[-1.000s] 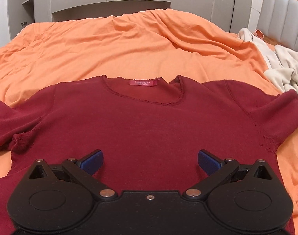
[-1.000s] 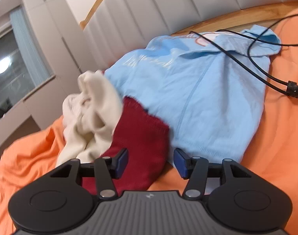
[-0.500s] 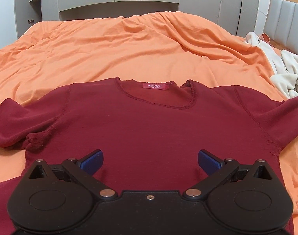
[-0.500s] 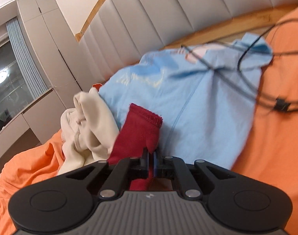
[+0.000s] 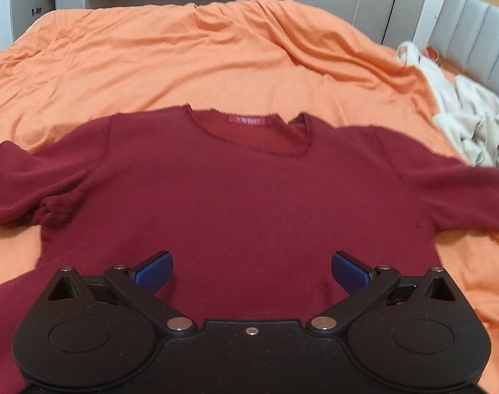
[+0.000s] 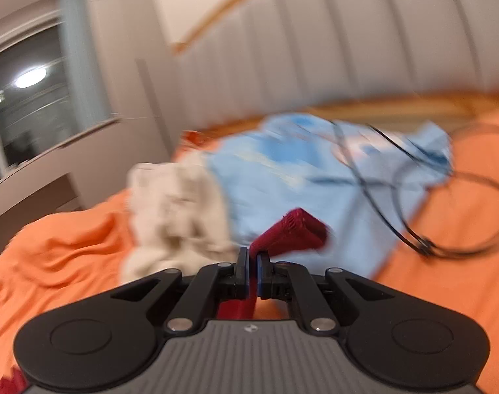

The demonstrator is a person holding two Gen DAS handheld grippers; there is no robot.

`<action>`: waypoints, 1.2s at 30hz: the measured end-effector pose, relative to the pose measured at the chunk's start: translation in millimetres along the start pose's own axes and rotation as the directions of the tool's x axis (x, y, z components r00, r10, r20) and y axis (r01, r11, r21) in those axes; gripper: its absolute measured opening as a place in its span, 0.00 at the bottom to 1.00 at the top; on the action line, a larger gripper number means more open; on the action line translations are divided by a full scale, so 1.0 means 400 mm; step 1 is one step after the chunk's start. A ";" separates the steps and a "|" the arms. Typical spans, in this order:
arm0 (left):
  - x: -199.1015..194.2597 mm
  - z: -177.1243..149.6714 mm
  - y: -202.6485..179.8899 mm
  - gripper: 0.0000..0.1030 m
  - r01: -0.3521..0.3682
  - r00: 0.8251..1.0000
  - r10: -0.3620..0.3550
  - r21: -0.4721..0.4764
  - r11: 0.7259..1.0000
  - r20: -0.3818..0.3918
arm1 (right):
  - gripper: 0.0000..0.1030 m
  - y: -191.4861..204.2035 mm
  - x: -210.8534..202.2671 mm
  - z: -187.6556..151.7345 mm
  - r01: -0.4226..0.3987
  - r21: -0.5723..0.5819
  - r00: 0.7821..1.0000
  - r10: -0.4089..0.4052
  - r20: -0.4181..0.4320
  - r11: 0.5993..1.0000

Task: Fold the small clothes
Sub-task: 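Carry the held sleeve across the shirt body with the right tool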

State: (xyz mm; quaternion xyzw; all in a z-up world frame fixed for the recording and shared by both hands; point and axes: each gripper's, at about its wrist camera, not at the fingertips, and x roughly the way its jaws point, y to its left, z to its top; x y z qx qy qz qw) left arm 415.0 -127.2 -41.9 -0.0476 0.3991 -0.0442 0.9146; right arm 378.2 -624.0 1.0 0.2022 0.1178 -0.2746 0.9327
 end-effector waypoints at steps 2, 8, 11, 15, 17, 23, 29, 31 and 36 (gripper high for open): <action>-0.030 0.009 0.016 1.00 0.007 1.000 -0.007 -0.007 1.000 0.017 | 0.05 0.087 -0.042 0.009 -0.064 -0.082 0.997 0.066 0.026 0.995; -0.120 0.037 0.103 1.00 -0.005 0.997 0.007 -0.027 1.000 0.075 | 0.05 0.386 -0.169 -0.023 -0.276 -0.315 0.950 0.308 0.055 0.908; -0.159 0.047 0.172 1.00 -0.027 0.994 0.033 -0.057 0.998 0.107 | 0.05 0.534 -0.215 -0.077 -0.379 -0.402 0.908 0.419 0.014 0.834; -0.191 0.056 0.276 1.00 -0.067 0.987 0.082 -0.111 0.992 0.139 | 0.05 0.702 -0.254 -0.178 -0.486 -0.484 0.854 0.513 -0.085 0.728; -0.197 0.055 0.333 1.00 -0.093 0.983 0.115 -0.149 0.984 0.144 | 0.05 0.773 -0.272 -0.245 -0.518 -0.536 0.833 0.536 -0.138 0.667; -0.190 0.039 0.467 0.99 -0.116 0.976 0.159 -0.262 0.958 0.149 | 0.05 0.933 -0.338 -0.479 -0.561 -0.720 0.786 0.534 -0.310 0.409; -0.156 0.026 0.511 0.99 -0.114 0.977 0.159 -0.282 0.953 0.142 | 0.06 0.977 -0.388 -0.657 -0.567 -0.801 0.768 0.476 -0.429 0.194; -0.148 0.025 0.510 0.99 -0.101 0.978 0.145 -0.269 0.958 0.150 | 0.11 0.970 -0.390 -0.676 -0.602 -0.784 0.743 0.466 -0.480 0.152; -0.126 0.020 0.509 0.99 -0.053 0.982 0.098 -0.258 0.965 0.163 | 0.58 0.909 -0.414 -0.636 -0.683 -0.715 0.677 0.495 -0.545 0.147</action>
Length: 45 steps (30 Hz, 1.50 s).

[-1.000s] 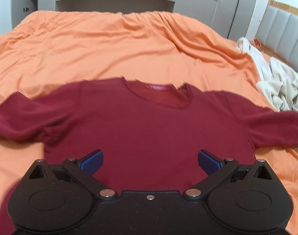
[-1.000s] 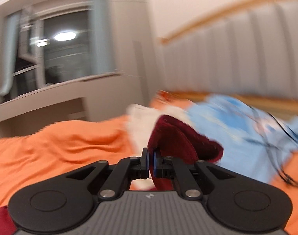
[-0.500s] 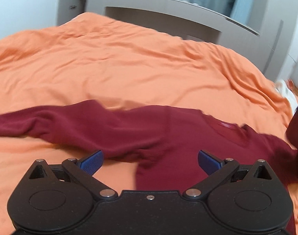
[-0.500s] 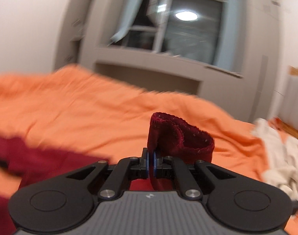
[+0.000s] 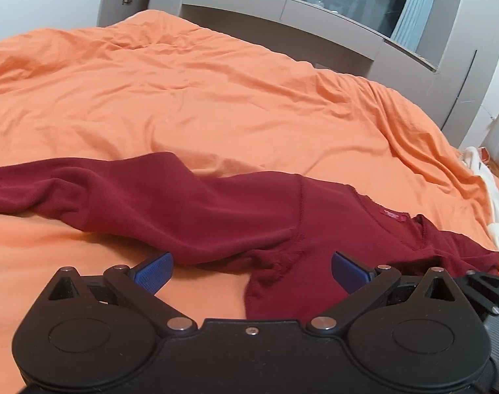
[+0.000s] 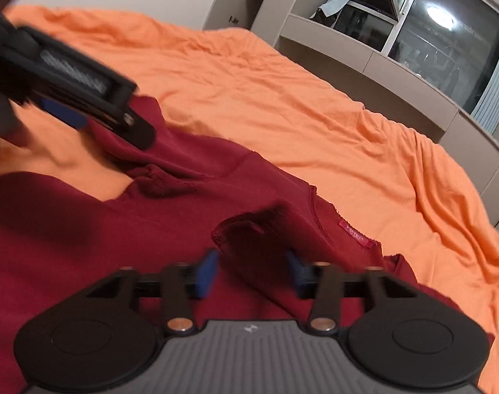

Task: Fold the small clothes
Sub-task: 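Carry the held sleeve across the shirt body with the right tool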

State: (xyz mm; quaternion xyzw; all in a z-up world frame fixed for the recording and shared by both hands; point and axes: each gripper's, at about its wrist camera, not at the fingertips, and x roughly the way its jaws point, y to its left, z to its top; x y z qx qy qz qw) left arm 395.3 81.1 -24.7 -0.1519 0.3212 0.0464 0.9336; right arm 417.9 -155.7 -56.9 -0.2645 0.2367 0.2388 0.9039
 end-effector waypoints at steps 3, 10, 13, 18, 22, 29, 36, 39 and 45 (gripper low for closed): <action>0.015 -0.001 -0.010 0.99 0.046 0.999 -0.046 0.001 0.999 -0.011 | 0.72 -0.057 -0.057 -0.022 -0.020 0.061 1.000 0.019 0.019 0.998; 0.057 0.001 -0.080 1.00 0.175 0.984 -0.175 0.035 0.984 -0.014 | 0.90 -0.256 -0.187 -0.137 0.062 0.330 0.991 -0.098 0.093 0.942; 0.086 -0.011 -0.124 1.00 0.182 0.983 -0.181 0.096 0.979 -0.018 | 0.90 -0.363 -0.192 -0.211 0.160 0.485 0.973 -0.219 0.067 0.860; 0.151 -0.042 -0.169 1.00 0.107 0.994 -0.099 0.217 0.970 -0.049 | 0.82 -0.541 -0.147 -0.303 0.211 0.698 0.954 -0.299 0.005 0.684; 0.200 -0.035 -0.156 1.00 0.098 0.993 -0.085 0.178 0.979 -0.079 | 0.72 -0.637 -0.098 -0.354 0.143 0.817 0.965 -0.263 0.012 0.559; 0.261 -0.054 -0.169 1.00 0.062 0.986 -0.026 0.220 0.974 -0.166 | 0.14 -0.689 -0.065 -0.377 0.158 0.817 0.964 -0.267 -0.005 0.555; 0.263 -0.066 -0.174 1.00 0.051 0.986 -0.008 0.256 0.965 -0.166 | 0.19 -0.691 -0.036 -0.406 0.204 0.805 0.958 -0.282 -0.048 0.557; 0.260 -0.067 -0.171 1.00 0.053 0.987 -0.011 0.253 0.966 -0.162 | 0.42 -0.695 -0.060 -0.409 0.154 0.826 0.970 -0.241 -0.023 0.542; 0.253 -0.062 -0.167 1.00 0.068 0.988 -0.033 0.230 0.971 -0.149 | 0.66 -0.655 -0.120 -0.412 0.122 0.788 0.991 -0.115 -0.065 0.603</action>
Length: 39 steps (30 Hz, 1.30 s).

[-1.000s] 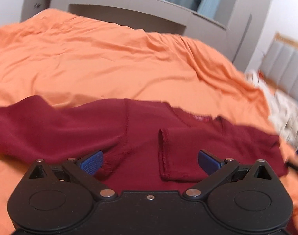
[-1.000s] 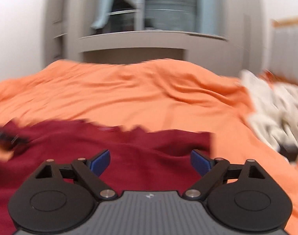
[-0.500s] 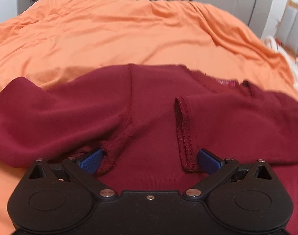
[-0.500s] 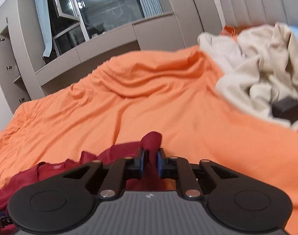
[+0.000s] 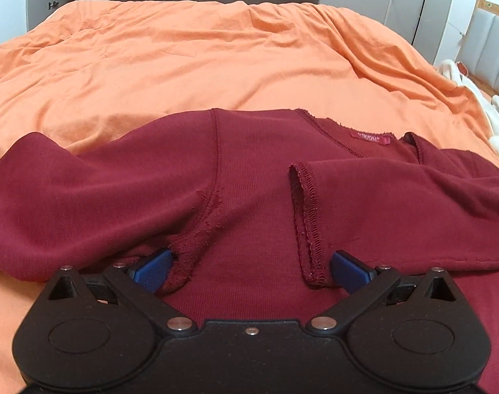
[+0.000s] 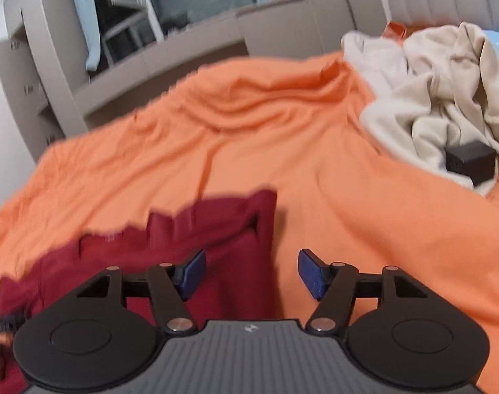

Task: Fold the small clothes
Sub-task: 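Release the sleeve onto the shirt body and withdraw the right tool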

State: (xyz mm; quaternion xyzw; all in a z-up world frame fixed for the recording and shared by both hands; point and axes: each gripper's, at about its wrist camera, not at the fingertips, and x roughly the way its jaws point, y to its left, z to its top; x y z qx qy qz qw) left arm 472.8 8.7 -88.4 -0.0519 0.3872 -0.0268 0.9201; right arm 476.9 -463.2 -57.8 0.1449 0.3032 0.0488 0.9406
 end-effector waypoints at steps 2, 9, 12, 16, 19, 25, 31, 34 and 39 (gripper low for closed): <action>0.000 -0.001 0.000 1.00 -0.001 1.000 0.001 0.002 1.000 -0.001 | 0.54 0.013 0.007 -0.020 0.009 -0.028 0.998 -0.011 -0.061 1.000; 0.001 -0.001 -0.005 1.00 -0.011 1.000 0.011 0.016 1.000 -0.008 | 0.06 0.039 -0.028 -0.067 0.035 0.015 0.993 -0.033 -0.117 0.999; 0.002 0.001 -0.008 1.00 -0.009 1.000 0.009 0.014 1.000 -0.010 | 0.09 0.033 -0.042 -0.081 0.035 0.003 0.992 -0.035 -0.122 0.999; 0.002 0.002 -0.006 1.00 -0.007 1.000 0.007 0.012 1.000 -0.009 | 0.30 0.012 -0.056 -0.067 0.015 0.038 0.996 -0.012 -0.086 0.999; 0.002 0.001 -0.008 1.00 -0.009 1.000 0.009 0.014 1.000 -0.009 | 0.57 0.016 -0.077 -0.050 0.011 0.055 0.999 -0.012 0.030 0.998; 0.004 -0.001 -0.008 1.00 -0.013 1.000 0.013 0.020 1.000 -0.006 | 0.61 0.015 -0.008 -0.028 0.135 0.053 0.970 -0.143 0.196 0.989; 0.007 -0.003 -0.010 1.00 -0.013 1.000 0.013 0.021 1.000 -0.010 | 0.79 -0.012 0.034 -0.040 0.279 0.010 0.946 -0.276 0.172 0.960; 0.007 -0.001 -0.010 1.00 -0.013 1.000 0.014 0.021 1.000 -0.010 | 0.83 -0.003 -0.001 -0.039 0.285 0.026 0.939 -0.285 0.192 0.958; -0.030 0.005 -0.016 0.99 -0.048 0.999 0.049 0.024 0.999 -0.024 | 1.00 0.059 -0.102 -0.057 0.187 0.004 0.957 -0.183 0.224 0.982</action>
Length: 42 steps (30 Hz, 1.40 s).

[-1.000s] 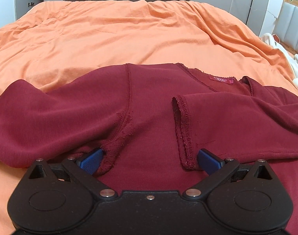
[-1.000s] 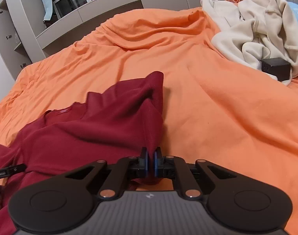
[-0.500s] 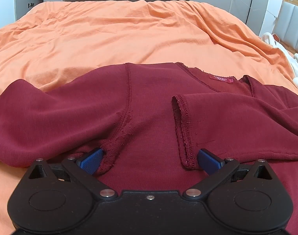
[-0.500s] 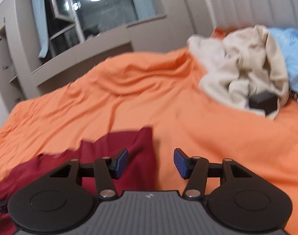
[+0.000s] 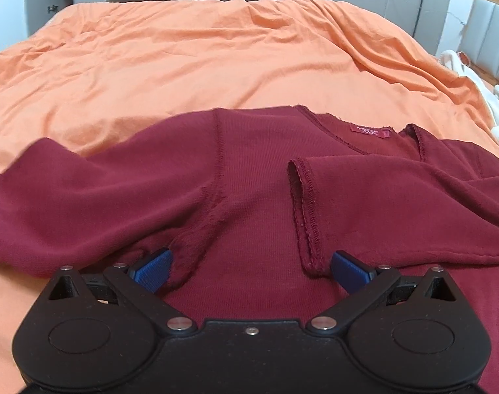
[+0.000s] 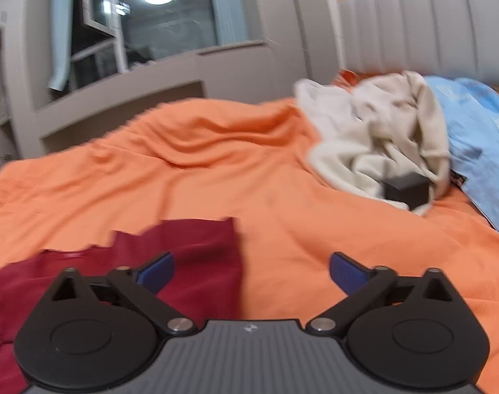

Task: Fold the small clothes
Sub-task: 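Release the sleeve onto the shirt body and withdraw the right tool, then grasp the other sleeve cuff with the left tool and lift it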

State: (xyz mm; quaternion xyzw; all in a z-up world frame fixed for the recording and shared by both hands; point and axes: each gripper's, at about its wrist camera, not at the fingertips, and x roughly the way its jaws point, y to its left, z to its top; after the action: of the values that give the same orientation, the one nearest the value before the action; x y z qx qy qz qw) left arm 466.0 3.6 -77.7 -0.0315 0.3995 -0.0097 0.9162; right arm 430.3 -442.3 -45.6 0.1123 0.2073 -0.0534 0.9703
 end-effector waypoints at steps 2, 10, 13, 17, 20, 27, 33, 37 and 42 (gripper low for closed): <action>-0.037 -0.002 0.002 0.99 -0.062 0.998 0.062 -0.016 0.998 0.014 | 1.00 0.036 -0.039 0.006 -0.056 -0.042 0.998 0.057 0.019 0.998; -0.234 -0.015 0.105 1.00 -0.026 0.992 0.043 -0.143 0.989 0.115 | 1.00 0.154 -0.166 -0.030 -0.181 -0.130 0.982 0.187 0.035 0.975; -0.304 -0.041 0.203 1.00 -0.044 0.987 0.078 -0.227 0.973 0.143 | 1.00 0.183 -0.197 -0.051 -0.201 -0.171 0.977 0.209 0.029 0.965; -0.362 -0.091 0.356 1.00 -0.131 0.980 0.170 -0.306 0.943 0.105 | 1.00 0.210 -0.229 -0.074 -0.210 -0.207 0.974 0.223 0.041 0.956; -0.397 -0.108 0.453 1.00 -0.200 0.963 0.252 -0.375 0.905 0.096 | 1.00 0.226 -0.228 -0.086 -0.235 -0.213 0.969 0.247 0.030 0.948; -0.389 -0.113 0.671 0.99 -0.164 0.960 0.264 -0.577 0.800 0.093 | 1.00 0.262 -0.217 -0.118 -0.251 -0.268 0.966 0.258 -0.009 0.930; -0.369 -0.141 0.756 0.97 -0.086 0.934 0.312 -0.736 0.672 0.175 | 1.00 0.287 -0.199 -0.143 -0.265 -0.306 0.964 0.260 -0.060 0.914; -0.366 -0.142 0.772 0.76 -0.123 0.897 0.409 -0.793 0.596 0.168 | 1.00 0.295 -0.188 -0.158 -0.267 -0.327 0.964 0.251 -0.090 0.907; -0.369 -0.158 0.788 0.20 -0.114 0.887 0.435 -0.840 0.531 0.155 | 1.00 0.310 -0.171 -0.170 -0.272 -0.351 0.962 0.244 -0.121 0.896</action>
State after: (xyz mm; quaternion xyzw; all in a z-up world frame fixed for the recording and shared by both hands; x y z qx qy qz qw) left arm 316.6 321.2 -33.3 -0.3836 0.1911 0.3264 0.8425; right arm 360.3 -302.0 -53.4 -0.0414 0.2327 0.1193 0.9643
